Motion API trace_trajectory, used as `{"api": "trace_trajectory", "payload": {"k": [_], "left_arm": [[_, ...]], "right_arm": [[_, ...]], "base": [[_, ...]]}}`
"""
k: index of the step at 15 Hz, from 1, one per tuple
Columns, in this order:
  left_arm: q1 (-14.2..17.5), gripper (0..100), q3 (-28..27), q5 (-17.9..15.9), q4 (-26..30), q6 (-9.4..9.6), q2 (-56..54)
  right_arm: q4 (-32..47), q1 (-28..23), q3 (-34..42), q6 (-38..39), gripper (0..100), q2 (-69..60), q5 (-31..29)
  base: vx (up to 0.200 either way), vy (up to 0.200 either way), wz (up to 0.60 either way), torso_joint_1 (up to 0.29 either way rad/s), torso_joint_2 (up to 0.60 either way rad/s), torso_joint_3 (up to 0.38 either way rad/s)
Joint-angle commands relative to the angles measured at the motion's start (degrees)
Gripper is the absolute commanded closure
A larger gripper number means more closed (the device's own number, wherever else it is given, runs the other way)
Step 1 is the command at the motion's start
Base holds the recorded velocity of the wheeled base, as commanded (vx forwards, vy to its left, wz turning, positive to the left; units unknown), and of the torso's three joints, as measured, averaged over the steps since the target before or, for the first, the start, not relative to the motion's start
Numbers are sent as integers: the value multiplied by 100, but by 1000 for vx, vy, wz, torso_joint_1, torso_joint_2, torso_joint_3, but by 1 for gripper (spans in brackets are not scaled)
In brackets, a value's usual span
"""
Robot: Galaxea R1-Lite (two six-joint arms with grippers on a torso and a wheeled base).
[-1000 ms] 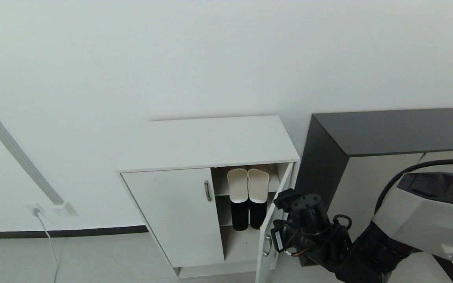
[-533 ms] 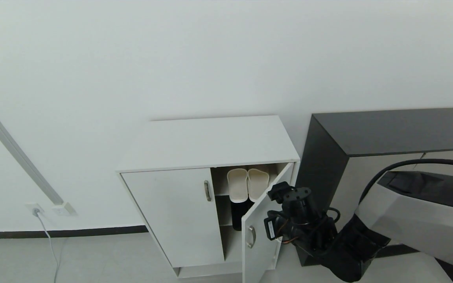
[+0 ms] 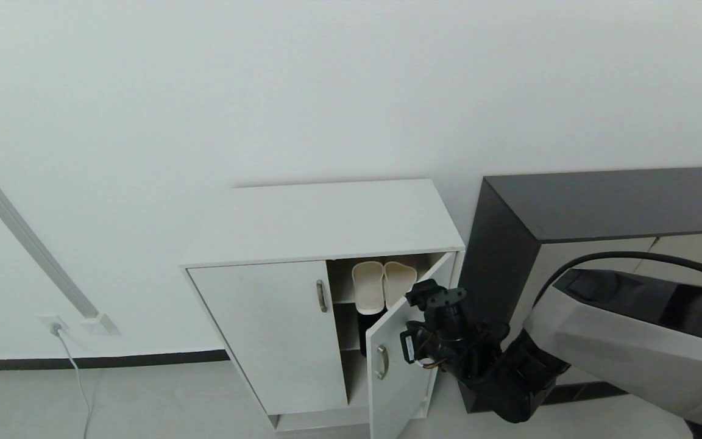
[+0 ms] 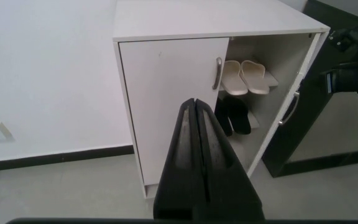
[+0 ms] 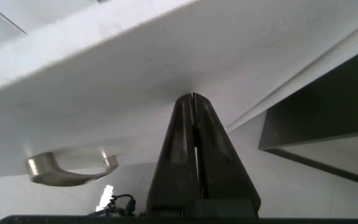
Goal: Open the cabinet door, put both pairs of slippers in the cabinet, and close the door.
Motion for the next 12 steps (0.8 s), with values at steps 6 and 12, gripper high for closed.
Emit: {"api": "trace_trajectory", "payload": {"k": [6,12], "left_arm": [[1,100,1,0,0,-2,-1],[1,100,1,-9,0,-2,-1]], "right_arm": [[-7,-179,-499,2,100,467,1],[-7,-328,-1018,2,100,827,1]], "base": [[0,0,0,0,0,0],[0,0,0,0,0,0]]}}
